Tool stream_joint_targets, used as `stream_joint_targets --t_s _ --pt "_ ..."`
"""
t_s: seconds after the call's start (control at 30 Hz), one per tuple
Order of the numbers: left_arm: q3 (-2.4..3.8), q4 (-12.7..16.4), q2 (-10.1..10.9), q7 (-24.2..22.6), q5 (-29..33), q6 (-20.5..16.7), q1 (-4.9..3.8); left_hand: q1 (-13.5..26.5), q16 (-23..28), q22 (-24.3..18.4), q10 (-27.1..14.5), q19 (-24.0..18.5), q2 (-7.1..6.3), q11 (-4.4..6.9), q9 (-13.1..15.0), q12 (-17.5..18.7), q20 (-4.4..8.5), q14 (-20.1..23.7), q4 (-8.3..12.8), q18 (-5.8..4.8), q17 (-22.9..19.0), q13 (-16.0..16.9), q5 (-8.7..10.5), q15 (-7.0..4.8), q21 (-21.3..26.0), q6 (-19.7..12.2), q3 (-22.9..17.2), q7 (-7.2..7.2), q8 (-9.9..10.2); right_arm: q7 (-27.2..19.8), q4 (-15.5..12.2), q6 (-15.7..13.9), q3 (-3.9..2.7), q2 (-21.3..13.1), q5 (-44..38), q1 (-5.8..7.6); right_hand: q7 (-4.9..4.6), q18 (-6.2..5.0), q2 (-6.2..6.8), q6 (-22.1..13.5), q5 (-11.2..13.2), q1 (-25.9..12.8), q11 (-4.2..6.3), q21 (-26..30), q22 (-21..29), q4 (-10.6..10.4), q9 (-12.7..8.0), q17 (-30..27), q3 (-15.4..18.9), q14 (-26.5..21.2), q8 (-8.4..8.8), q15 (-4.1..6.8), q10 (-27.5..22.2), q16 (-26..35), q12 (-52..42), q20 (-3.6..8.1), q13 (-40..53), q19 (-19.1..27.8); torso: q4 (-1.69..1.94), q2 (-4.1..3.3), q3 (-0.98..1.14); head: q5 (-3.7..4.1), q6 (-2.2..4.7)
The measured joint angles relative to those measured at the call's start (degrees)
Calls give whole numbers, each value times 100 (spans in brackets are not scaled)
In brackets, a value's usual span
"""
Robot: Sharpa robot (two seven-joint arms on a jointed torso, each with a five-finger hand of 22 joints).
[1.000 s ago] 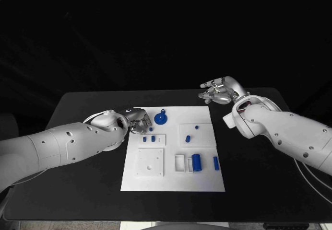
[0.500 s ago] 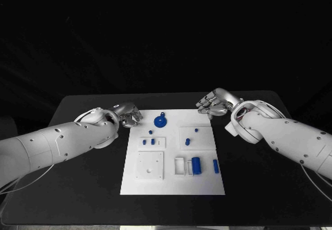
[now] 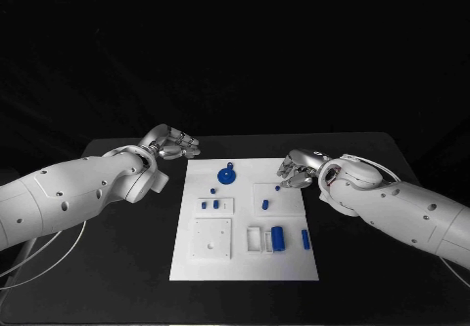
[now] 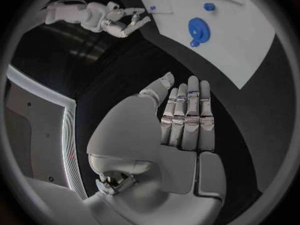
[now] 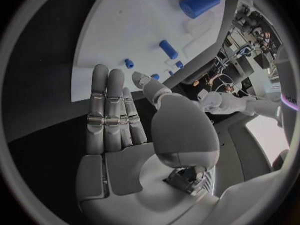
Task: Assemble the parts on the task board
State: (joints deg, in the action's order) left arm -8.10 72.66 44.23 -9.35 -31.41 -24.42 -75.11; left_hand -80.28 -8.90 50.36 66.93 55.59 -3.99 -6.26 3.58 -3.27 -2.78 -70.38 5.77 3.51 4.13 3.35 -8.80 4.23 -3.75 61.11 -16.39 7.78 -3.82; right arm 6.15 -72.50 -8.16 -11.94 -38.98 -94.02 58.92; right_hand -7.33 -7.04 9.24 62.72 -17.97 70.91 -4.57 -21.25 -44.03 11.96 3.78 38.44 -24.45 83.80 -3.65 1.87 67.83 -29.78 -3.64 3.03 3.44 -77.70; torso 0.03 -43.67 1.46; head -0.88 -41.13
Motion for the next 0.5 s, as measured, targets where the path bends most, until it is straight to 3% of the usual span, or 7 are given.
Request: stream_joint_targets --t_s 0.23,0.5 --pt "24 286 142 -418 886 -88 -67 0 345 -393 -41 51 0 -41 0 0 -50 -148 39 0 63 0 0 7 0 0 39 0 0 229 35 56 75 73 -398 -18 18 0 50 -23 22 6 -13 44 0 -83 0 -1 26 -19 0 -19 -28 -37 0 -29 0 -29 -10 -4 -1 -9 -7" --pt "28 398 177 -609 1233 -145 -81 23 404 -681 -55 104 23 -27 0 0 -38 -190 55 0 115 0 0 7 0 0 55 0 0 349 33 130 142 132 -561 -48 18 1 50 -23 22 6 -11 77 -20 -138 -1 28 1 -19 0 -19 -26 -104 0 -11 0 -47 -17 -10 3 -20 -32"
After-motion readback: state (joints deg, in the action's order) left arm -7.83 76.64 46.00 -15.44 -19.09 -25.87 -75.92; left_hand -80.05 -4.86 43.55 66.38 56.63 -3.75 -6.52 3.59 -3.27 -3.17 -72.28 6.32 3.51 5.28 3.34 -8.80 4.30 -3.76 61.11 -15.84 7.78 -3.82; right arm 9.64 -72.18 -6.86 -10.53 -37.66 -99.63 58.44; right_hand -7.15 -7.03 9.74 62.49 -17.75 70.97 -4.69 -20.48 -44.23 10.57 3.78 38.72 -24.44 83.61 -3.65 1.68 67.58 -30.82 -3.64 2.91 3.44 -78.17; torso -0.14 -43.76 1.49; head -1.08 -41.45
